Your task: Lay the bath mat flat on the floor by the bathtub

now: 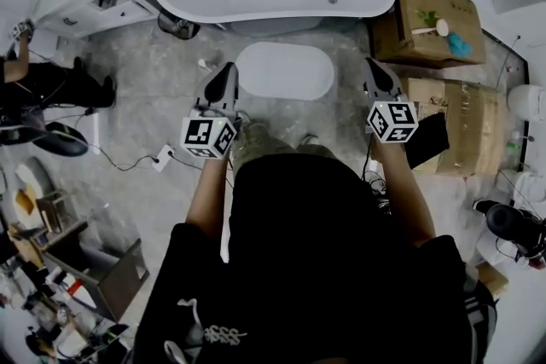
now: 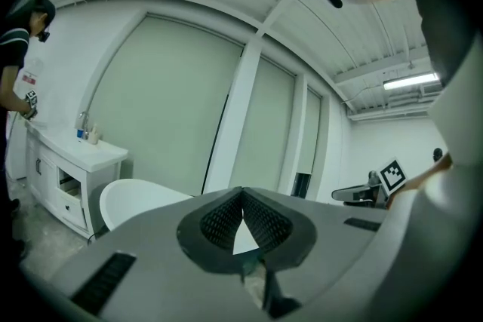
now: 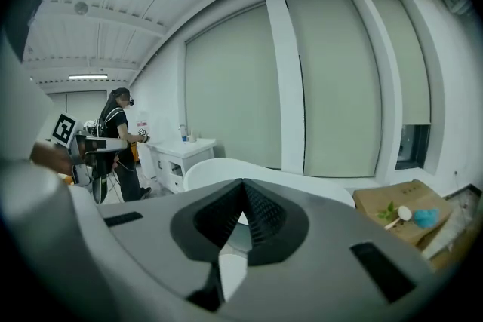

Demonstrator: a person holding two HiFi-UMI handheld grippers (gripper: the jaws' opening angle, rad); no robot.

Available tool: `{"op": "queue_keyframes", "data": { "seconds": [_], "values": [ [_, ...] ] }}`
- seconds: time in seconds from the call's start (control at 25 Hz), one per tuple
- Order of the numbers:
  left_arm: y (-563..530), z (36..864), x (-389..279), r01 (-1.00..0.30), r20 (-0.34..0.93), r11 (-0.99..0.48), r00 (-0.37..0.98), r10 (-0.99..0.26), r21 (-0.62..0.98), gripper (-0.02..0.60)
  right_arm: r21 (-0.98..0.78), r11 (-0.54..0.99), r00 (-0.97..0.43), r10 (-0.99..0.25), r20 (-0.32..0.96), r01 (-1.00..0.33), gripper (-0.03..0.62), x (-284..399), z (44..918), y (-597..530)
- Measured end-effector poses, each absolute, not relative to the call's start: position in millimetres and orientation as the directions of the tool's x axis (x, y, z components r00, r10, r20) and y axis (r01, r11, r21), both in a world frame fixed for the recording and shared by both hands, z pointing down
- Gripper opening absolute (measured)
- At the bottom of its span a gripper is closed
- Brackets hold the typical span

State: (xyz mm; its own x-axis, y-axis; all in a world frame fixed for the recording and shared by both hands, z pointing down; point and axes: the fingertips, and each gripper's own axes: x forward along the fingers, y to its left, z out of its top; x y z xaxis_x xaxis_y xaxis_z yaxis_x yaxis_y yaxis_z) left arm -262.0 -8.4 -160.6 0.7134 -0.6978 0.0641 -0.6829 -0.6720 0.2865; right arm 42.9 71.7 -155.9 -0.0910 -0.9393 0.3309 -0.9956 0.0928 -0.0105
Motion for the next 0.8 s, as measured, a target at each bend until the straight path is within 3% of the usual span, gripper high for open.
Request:
{"op": "queue_keyframes", "data": {
  "seconds": [0.28,0.44,0.8],
  "values": [
    [42.5,-163.2,-211.0,-0.718,0.089,-0.642,0.683,-0.725,0.269,0.020,0.059,0.107,-0.082,-0.939,0.333,-0.993,0.021,99.7,-156.1,125.0],
    [51.7,-166.4,-194.4,-0.706,0.101,-0.656,0.697,-0.710,0.268,0.020,-0.013,0.060,-0.061,-0.944,0.324,-0.998,0.021,119.9,-160.8,138.0],
    [31.7,-172.5,-195.5,-0.697,0.072,-0.655,0.699,-0.711,0.292,0.020,-0.022,0.016,-0.022,-0.951,0.310,-1.000,0.021,121.3,-168.2,118.4]
  ]
}}
